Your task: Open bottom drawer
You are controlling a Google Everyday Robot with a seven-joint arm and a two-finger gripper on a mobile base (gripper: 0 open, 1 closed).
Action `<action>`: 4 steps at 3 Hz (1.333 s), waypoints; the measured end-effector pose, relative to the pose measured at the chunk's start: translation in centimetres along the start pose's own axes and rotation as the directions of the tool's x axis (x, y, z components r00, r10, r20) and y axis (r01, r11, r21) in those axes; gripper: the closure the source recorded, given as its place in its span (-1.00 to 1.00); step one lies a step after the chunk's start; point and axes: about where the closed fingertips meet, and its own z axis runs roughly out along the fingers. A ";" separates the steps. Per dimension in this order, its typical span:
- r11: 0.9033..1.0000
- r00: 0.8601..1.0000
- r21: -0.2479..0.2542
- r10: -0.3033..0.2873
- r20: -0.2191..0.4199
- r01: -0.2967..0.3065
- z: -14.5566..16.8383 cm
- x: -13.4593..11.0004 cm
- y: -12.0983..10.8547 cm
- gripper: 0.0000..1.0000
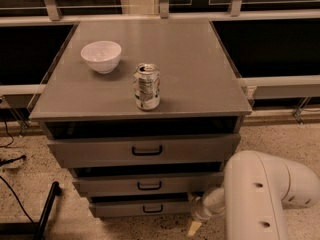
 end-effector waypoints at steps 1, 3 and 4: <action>1.000 1.000 -0.012 0.003 -0.003 -0.003 0.7 0.2 -0.1 -1.00; 0.999 1.000 -0.037 0.009 0.002 -0.009 1.6 0.7 0.4 -1.00; 0.998 1.000 -0.055 0.026 0.005 -0.025 1.7 1.1 0.8 -1.00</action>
Offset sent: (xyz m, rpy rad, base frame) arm 0.0041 -0.0038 -0.0179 0.0014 0.0372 0.0016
